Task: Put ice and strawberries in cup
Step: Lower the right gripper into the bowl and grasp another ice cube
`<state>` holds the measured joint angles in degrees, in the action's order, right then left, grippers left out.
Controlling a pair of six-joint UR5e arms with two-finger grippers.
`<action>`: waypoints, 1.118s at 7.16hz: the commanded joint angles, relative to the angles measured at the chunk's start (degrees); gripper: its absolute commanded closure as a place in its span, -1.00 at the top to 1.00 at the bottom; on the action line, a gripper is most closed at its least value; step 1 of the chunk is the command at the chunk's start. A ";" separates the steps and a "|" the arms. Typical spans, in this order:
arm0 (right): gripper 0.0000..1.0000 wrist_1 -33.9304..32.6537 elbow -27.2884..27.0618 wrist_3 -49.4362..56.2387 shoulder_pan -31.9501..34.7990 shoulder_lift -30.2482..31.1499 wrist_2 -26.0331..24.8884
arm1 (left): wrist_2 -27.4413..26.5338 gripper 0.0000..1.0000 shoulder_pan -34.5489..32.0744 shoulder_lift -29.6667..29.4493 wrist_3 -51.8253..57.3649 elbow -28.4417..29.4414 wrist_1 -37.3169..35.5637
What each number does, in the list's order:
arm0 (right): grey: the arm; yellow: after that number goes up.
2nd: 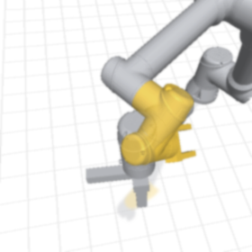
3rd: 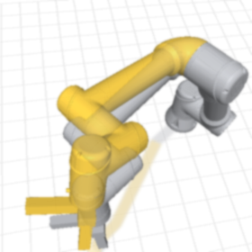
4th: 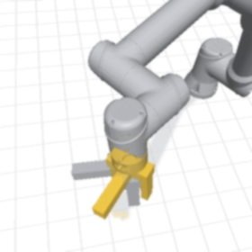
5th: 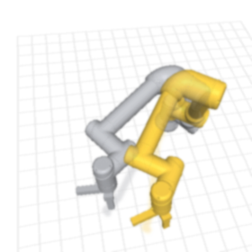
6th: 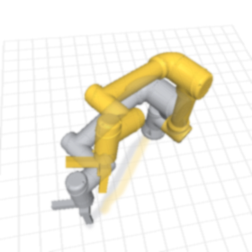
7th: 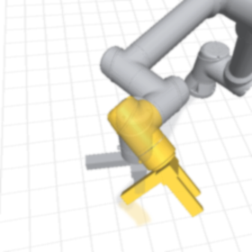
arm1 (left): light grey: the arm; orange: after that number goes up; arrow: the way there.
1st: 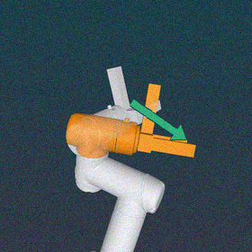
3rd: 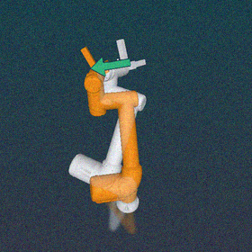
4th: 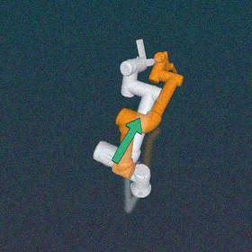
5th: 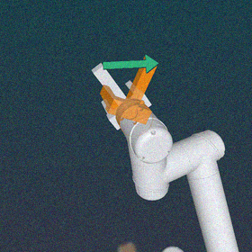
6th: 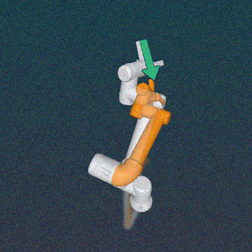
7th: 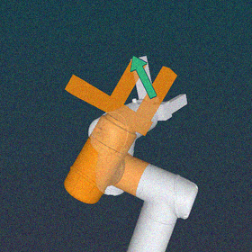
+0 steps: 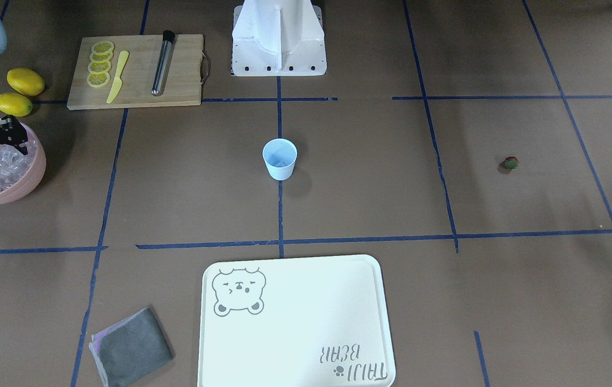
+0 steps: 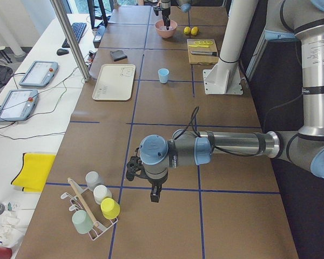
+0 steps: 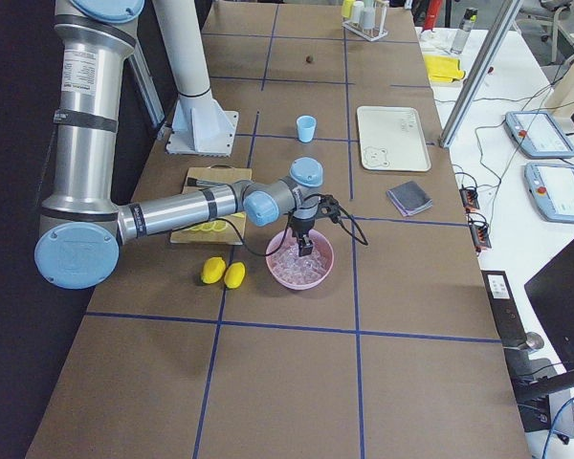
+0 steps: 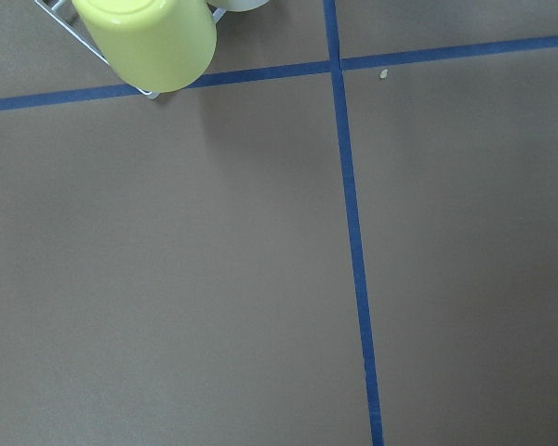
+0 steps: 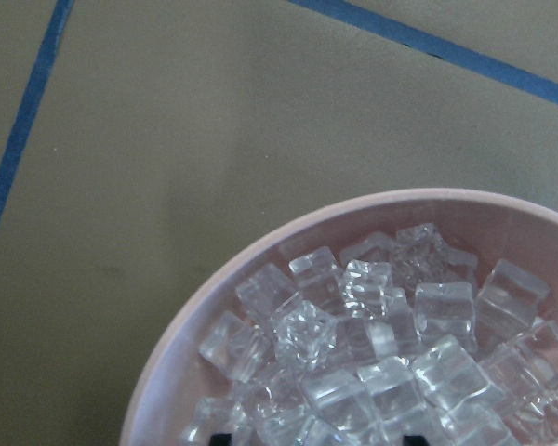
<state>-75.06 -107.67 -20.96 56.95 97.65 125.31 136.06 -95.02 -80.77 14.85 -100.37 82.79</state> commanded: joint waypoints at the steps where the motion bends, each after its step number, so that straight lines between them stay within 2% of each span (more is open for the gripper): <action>1: -0.60 -0.09 0.00 0.22 -0.08 0.09 0.02 | 0.00 1.00 -0.07 0.00 0.00 0.00 0.00; 2: -0.93 -0.09 0.00 0.22 0.01 0.26 0.02 | 0.00 1.00 -0.07 0.00 0.00 -0.09 0.00; 5: -0.95 -0.18 -0.61 0.22 0.88 0.53 0.11 | 0.00 1.00 -0.07 0.00 0.00 -0.18 0.00; 6: -0.95 -0.79 -2.00 0.22 3.41 0.18 0.29 | 0.00 1.00 0.01 0.00 0.00 -0.18 0.00; 7: -0.95 -3.67 -3.67 0.22 6.48 -0.87 2.12 | 0.09 1.00 -0.07 0.00 0.00 -0.26 0.00; 8: -0.95 -10.39 -6.91 0.22 7.81 -4.79 2.74 | 0.00 1.00 -0.07 0.00 0.00 -0.52 0.00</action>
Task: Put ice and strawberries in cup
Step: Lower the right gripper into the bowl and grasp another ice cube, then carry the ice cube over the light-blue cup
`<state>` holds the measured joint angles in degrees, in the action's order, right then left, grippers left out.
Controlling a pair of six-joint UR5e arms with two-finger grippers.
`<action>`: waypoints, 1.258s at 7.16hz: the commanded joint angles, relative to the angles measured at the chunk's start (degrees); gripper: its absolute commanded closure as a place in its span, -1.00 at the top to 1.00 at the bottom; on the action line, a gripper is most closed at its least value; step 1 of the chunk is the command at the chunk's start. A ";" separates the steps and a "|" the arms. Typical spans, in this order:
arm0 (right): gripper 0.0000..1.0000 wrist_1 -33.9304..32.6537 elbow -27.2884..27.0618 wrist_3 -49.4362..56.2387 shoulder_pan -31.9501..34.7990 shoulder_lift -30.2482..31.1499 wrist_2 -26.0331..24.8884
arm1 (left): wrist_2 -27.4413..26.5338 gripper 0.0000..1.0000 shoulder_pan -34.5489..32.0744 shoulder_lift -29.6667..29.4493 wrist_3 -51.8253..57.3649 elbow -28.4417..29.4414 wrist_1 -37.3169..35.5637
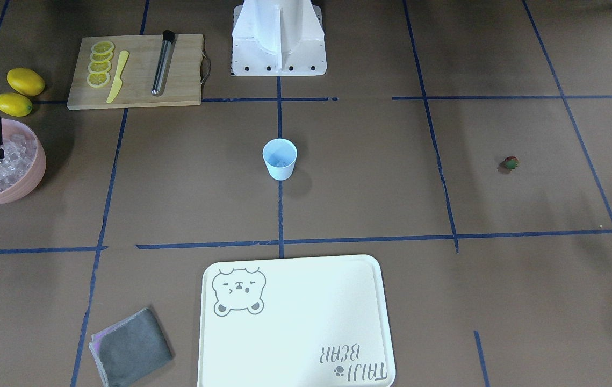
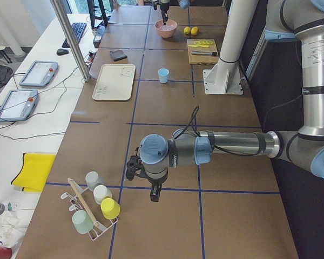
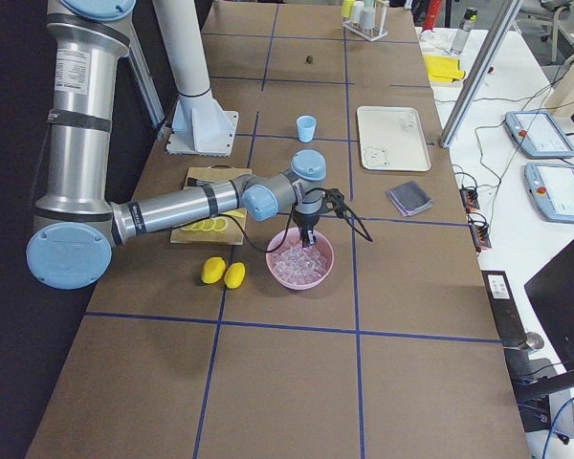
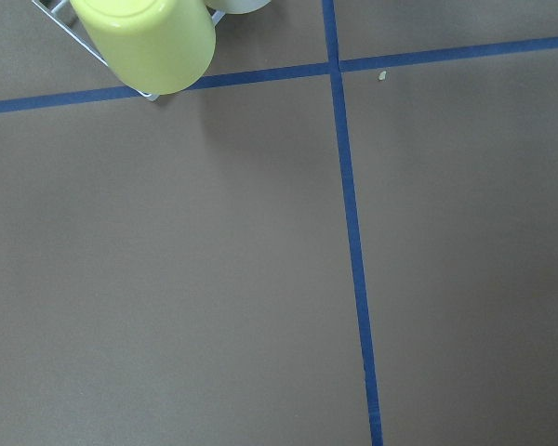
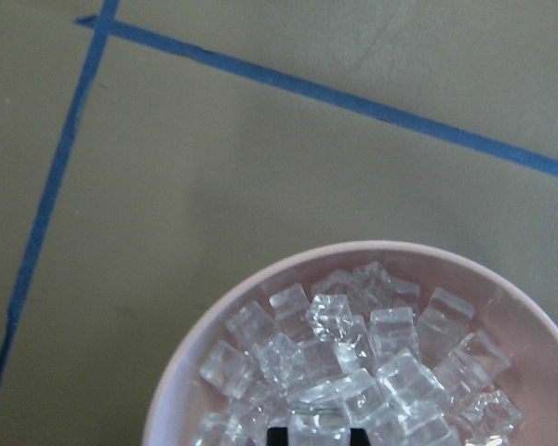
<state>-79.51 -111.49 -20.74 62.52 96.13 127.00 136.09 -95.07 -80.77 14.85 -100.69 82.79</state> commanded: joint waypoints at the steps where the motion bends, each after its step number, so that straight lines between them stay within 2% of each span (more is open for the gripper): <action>1: -0.95 -14.36 -6.25 -0.44 2.25 -8.19 0.97 | -0.03 1.00 -0.03 0.00 0.00 -0.21 -0.09; 3: -0.94 -24.60 -7.69 -3.32 1.65 -18.73 0.97 | -0.03 1.00 0.06 0.00 0.00 -0.21 -0.09; 5: -1.00 -26.13 -7.78 -17.59 -6.40 -27.53 -0.60 | -0.03 1.00 0.06 -0.09 0.00 -0.12 0.00; 7: -1.00 -26.31 -7.25 -27.90 -15.54 -33.78 -5.86 | -0.03 1.00 0.06 -0.44 0.00 -0.21 -0.09; 9: -0.99 -27.01 -4.28 -36.69 -24.07 -40.81 -12.00 | -0.21 1.00 0.06 -0.61 -0.09 -0.21 0.70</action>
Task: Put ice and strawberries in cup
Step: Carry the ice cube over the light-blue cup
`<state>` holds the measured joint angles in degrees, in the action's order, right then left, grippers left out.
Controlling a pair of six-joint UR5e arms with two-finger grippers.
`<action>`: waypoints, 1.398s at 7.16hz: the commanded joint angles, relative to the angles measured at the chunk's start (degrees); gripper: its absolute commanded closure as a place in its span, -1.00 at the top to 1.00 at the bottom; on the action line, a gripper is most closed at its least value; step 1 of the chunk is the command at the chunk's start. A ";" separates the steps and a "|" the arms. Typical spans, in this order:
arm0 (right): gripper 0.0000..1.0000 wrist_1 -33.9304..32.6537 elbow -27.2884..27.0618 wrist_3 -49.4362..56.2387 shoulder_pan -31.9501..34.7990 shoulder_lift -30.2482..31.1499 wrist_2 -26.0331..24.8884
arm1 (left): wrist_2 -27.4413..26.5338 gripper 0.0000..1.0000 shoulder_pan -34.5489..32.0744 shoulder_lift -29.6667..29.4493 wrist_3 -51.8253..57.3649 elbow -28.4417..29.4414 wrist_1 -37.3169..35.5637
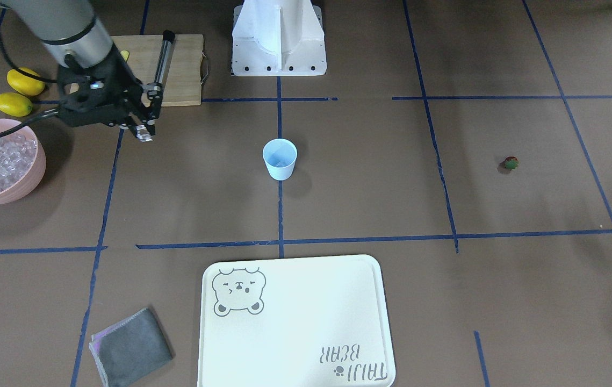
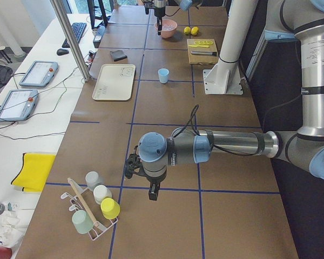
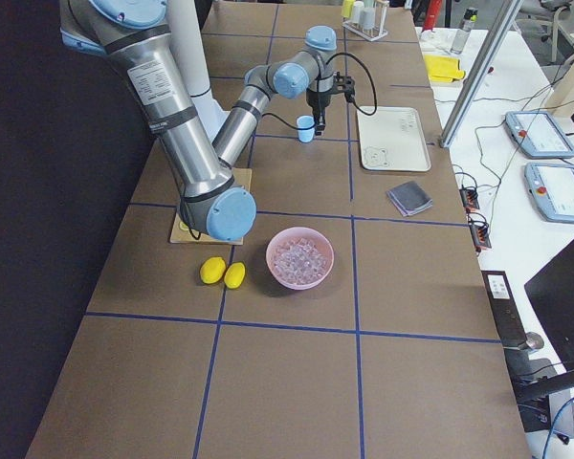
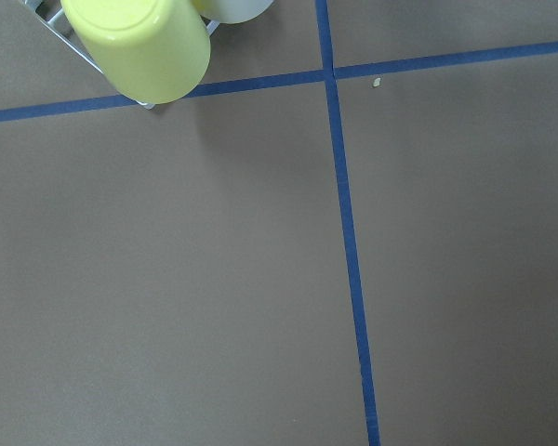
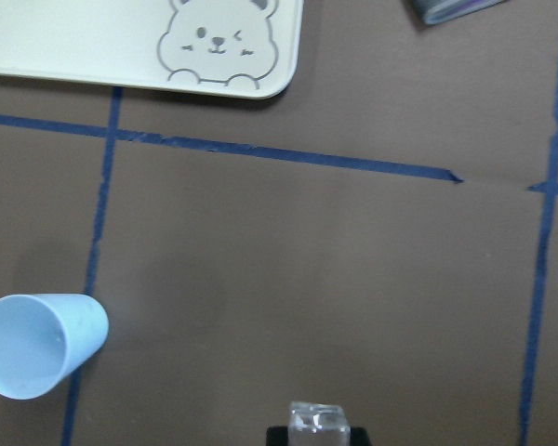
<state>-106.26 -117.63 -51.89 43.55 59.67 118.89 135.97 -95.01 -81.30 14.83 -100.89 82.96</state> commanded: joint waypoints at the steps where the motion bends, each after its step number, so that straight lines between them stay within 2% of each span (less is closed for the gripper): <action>1: -0.98 -0.26 5.97 -10.03 -8.19 -9.60 -6.36 | 0.00 1.00 -0.09 0.00 -0.07 -0.01 0.71; 3: -0.98 -0.26 10.91 -14.89 -11.46 -15.96 -9.62 | 0.00 1.00 -0.09 0.09 -0.07 -0.01 0.71; 5: -0.95 -0.26 15.30 -15.00 -13.83 -19.40 -12.95 | 0.00 1.00 -0.09 0.09 -0.07 -0.01 0.71; 9: -0.72 1.40 20.76 -16.48 -18.23 -19.59 -17.19 | 0.00 1.00 -0.09 0.09 -0.07 -0.09 0.71; 10: -0.58 4.02 22.95 -16.49 -18.32 -19.42 -17.37 | 0.00 1.00 -0.09 0.09 -0.07 -0.01 0.71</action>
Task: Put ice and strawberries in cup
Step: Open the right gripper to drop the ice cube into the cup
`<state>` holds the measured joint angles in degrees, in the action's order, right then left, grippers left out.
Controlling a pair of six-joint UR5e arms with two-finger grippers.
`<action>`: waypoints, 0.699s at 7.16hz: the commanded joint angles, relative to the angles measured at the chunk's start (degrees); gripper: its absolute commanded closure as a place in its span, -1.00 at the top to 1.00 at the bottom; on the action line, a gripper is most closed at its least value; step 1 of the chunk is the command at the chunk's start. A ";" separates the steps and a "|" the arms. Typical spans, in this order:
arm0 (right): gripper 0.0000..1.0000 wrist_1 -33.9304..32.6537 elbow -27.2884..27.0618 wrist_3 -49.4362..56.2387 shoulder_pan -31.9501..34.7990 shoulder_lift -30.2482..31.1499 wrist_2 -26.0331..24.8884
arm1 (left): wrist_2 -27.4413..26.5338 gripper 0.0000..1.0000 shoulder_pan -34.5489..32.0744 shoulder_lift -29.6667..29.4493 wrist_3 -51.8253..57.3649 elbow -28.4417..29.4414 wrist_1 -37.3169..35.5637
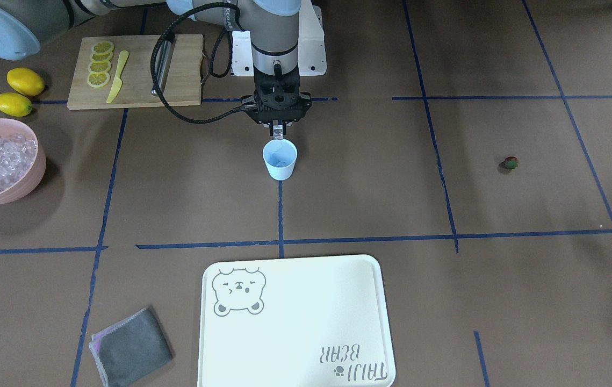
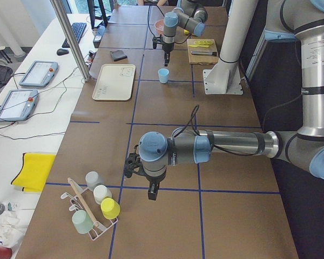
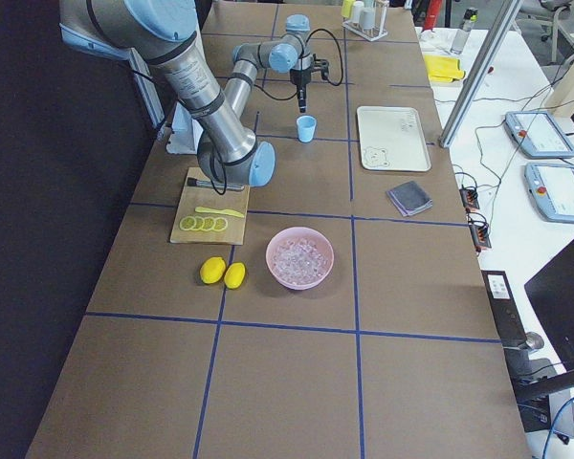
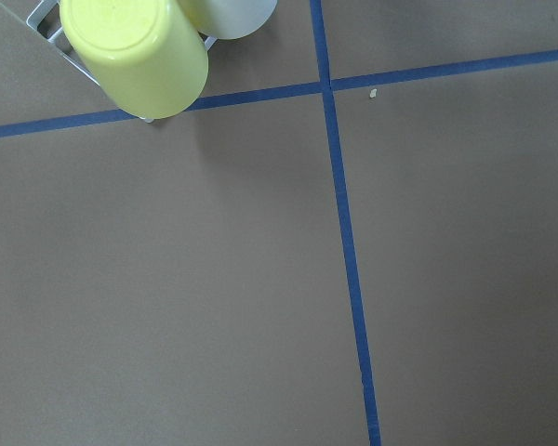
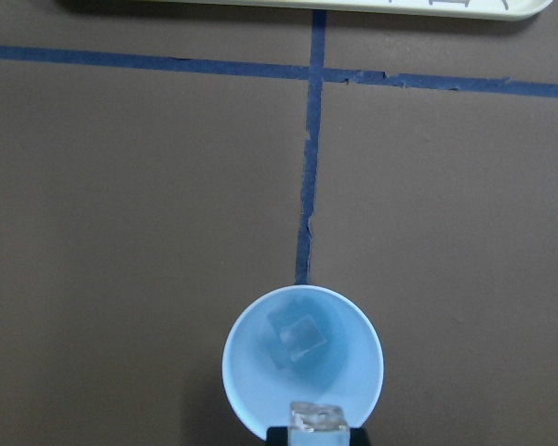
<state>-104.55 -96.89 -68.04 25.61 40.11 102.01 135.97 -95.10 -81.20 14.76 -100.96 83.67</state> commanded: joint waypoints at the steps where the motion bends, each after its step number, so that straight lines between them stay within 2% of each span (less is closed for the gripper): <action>1: -0.21 2.76 2.66 0.01 -0.39 0.05 -0.49 | 0.00 1.00 0.00 0.07 0.00 -0.02 0.00; 2: 0.58 2.68 2.67 0.18 -0.39 0.05 -0.49 | 0.00 1.00 0.00 -0.01 0.00 -0.02 0.00; 3: 0.98 2.68 2.49 0.19 -0.39 -0.03 -0.76 | 0.00 1.00 0.00 0.07 0.00 -0.02 0.00; 5: 0.99 2.68 2.14 0.27 -0.30 -0.04 -0.76 | 0.00 1.00 0.00 0.07 0.00 -0.20 0.00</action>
<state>-101.88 -94.47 -67.84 25.24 40.09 101.28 135.97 -95.10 -81.13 14.77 -101.05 83.67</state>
